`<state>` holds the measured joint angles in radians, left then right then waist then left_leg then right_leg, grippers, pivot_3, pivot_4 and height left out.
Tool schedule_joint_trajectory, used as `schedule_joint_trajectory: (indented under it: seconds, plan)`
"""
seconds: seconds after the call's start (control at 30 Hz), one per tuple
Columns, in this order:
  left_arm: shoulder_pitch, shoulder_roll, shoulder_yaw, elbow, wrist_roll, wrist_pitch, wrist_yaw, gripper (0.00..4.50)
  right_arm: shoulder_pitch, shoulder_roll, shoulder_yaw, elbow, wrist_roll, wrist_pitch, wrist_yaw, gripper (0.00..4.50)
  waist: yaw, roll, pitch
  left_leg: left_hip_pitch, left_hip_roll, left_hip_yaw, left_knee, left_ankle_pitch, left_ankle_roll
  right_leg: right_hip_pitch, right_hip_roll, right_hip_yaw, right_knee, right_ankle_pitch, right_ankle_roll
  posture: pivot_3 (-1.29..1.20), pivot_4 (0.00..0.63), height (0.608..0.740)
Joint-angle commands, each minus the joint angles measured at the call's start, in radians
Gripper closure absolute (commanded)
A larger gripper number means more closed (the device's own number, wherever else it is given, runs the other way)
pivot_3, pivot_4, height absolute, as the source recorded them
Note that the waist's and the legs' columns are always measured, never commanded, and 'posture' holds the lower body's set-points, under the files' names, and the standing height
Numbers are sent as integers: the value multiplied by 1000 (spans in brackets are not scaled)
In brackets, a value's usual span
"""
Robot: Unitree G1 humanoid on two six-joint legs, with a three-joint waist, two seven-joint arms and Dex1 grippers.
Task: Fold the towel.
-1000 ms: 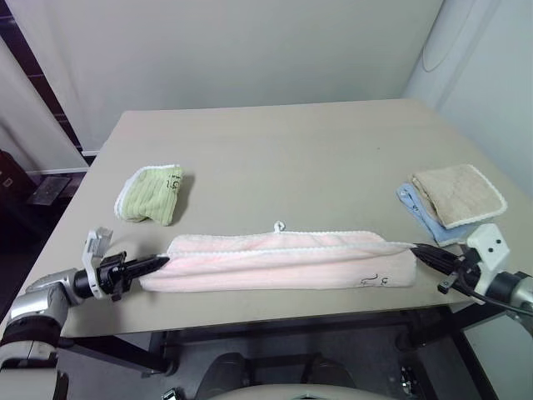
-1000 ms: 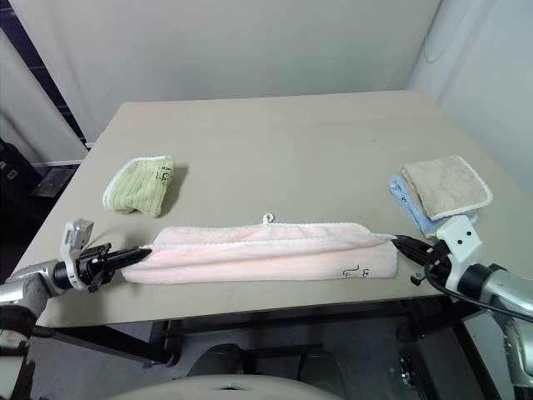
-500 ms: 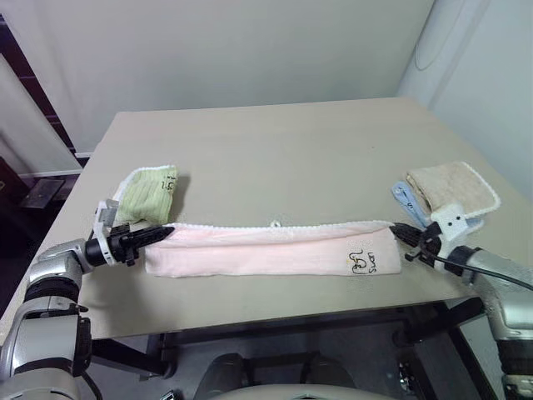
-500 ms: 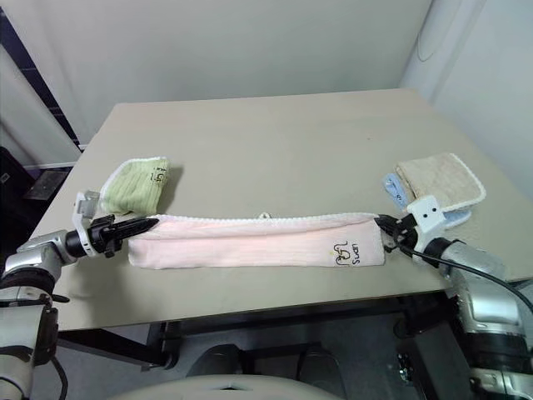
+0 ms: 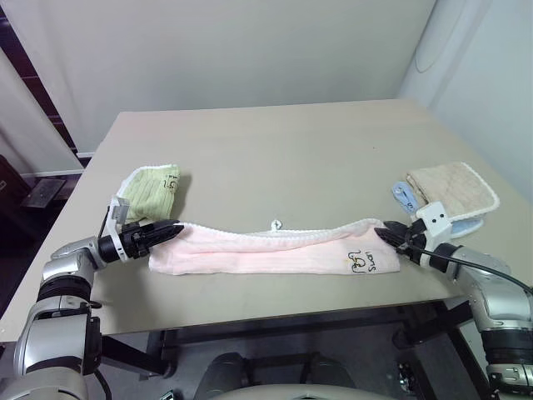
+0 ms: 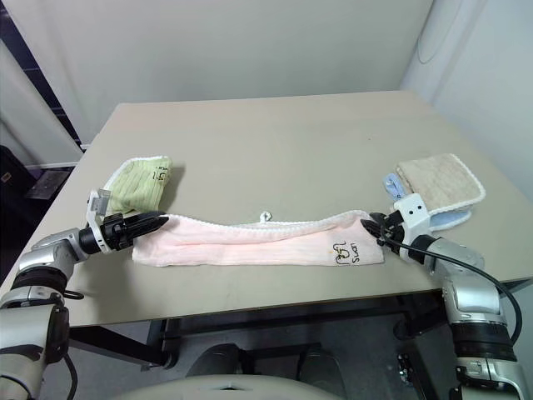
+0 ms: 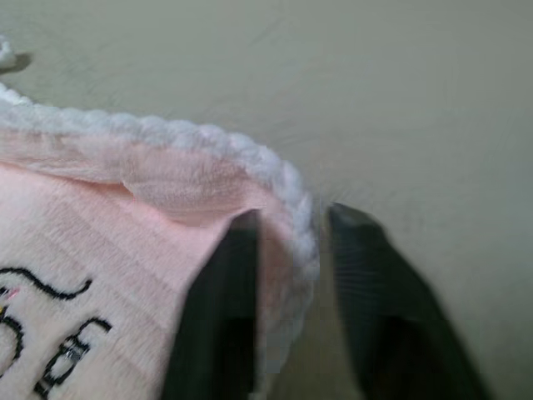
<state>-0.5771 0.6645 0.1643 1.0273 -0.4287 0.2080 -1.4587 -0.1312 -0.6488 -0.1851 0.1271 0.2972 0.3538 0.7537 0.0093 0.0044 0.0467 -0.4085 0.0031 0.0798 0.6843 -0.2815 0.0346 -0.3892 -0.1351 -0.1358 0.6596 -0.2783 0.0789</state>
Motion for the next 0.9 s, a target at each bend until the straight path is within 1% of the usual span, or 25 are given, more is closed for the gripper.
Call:
schedule_joint_trajectory:
  seconds: [0.03,0.1,0.13,0.17,0.2,0.33,0.43,0.67,0.73,0.77,0.8,0.83,0.87,0.9]
  plan:
    - [-6,2,34,-39,1,-2,21,959,-28,0,-10,-9,5,-5,-4,1687,0,0,0,0,0,0,0,0,0,0,0,0,0,0,0,0,0,720]
    - [6,-10,52,-50,5,-53,58,144,-22,-2,-22,-14,9,-9,-11,884,1,0,0,0,0,0,0,0,0,0,0,0,0,0,0,0,0,720]
    - [11,-15,59,-54,5,-66,72,0,-19,-3,-29,-17,10,-12,-16,512,1,0,0,0,0,0,0,0,0,0,0,0,0,0,0,0,0,720]
    - [13,-18,64,-57,6,-74,82,0,-17,-4,-33,-19,11,-13,-19,199,2,0,0,0,0,0,0,0,0,-1,0,0,0,0,0,0,0,720]
    - [17,-19,62,-61,10,-79,80,0,-16,-4,-42,-18,12,-20,-26,33,2,0,0,0,0,0,0,0,0,-1,0,0,0,0,0,0,0,720]
    - [32,-30,35,-85,34,-74,54,0,-12,-10,-37,-12,8,-28,-18,33,1,0,0,0,0,0,0,0,0,-1,0,1,0,0,0,0,0,720]
    - [16,-45,27,-76,56,-69,78,0,-28,-4,-23,6,-1,-25,-21,33,2,0,0,0,0,0,0,0,0,0,0,0,0,0,-1,0,0,720]
    - [-17,-47,7,-60,86,-37,60,0,-49,-4,-4,8,2,-4,-15,33,0,0,0,0,1,1,0,0,0,0,1,0,0,1,-1,0,0,720]
    - [-22,-45,13,-52,92,-39,70,0,-48,-4,-1,8,-2,-8,-15,388,0,0,0,0,1,1,0,0,0,0,1,0,0,1,-1,0,0,720]
    - [-23,-42,15,-49,92,-37,63,356,-48,-4,-1,9,-4,-10,-18,588,0,0,0,0,1,1,0,0,0,1,1,0,0,1,-1,0,0,720]
    - [-22,-38,17,-50,90,-31,53,590,-48,-3,-1,9,-5,-11,-21,979,0,0,0,0,1,1,0,0,0,0,1,0,0,1,-1,0,0,720]
    - [-21,-33,18,-54,88,-18,41,869,-48,-3,-2,9,-5,-11,-22,1276,0,0,0,0,1,1,0,0,0,0,1,0,0,1,-1,0,0,720]
    - [-19,-29,18,-60,85,-5,29,1305,-49,-3,-2,9,-5,-10,-22,1739,0,0,0,0,1,1,0,0,0,0,1,0,0,1,-1,0,0,720]
    - [-15,-23,16,-68,85,4,15,1569,-49,-3,-1,10,-6,-10,-22,1992,0,0,0,0,1,1,0,0,0,0,1,0,0,1,-1,0,0,720]
